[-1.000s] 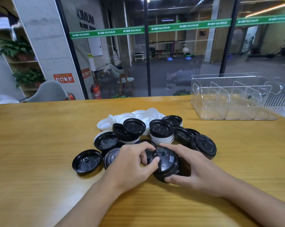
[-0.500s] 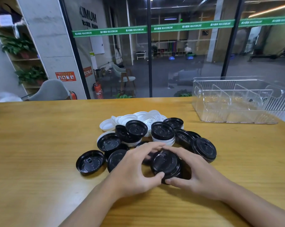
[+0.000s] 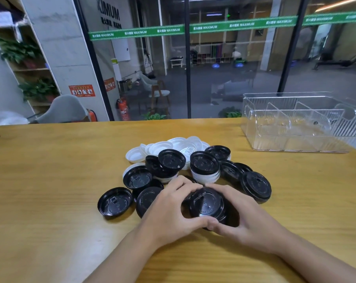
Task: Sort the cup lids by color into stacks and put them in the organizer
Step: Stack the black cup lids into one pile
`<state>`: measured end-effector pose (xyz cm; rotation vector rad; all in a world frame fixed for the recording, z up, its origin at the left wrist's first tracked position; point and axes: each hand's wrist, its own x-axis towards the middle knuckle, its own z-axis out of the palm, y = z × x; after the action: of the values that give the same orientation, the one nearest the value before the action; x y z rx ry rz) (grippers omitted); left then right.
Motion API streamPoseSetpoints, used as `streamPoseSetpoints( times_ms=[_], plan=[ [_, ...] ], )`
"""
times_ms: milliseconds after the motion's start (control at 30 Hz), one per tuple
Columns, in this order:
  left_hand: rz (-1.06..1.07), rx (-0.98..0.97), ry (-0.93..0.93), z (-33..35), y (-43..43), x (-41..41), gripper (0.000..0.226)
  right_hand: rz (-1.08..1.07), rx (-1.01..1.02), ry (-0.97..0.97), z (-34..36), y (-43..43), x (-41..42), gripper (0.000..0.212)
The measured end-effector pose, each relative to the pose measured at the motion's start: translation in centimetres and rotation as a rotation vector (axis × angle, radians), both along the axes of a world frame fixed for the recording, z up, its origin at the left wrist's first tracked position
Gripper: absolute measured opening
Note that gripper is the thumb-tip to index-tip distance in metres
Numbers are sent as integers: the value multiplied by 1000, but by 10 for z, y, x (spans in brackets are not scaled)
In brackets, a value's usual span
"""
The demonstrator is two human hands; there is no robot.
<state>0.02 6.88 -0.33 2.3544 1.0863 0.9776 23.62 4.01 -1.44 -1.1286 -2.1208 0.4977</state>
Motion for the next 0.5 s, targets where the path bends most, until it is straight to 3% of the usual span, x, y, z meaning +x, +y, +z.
streamPoseSetpoints(
  times_ms=[167,500],
  plan=[
    [-87,0,42,-2,-3,-2,71,6,-1,26,-2,2,0,76],
    [75,119,-1,-8,-4,11,64,-12,-28,42,-6,4,1,91]
  ],
)
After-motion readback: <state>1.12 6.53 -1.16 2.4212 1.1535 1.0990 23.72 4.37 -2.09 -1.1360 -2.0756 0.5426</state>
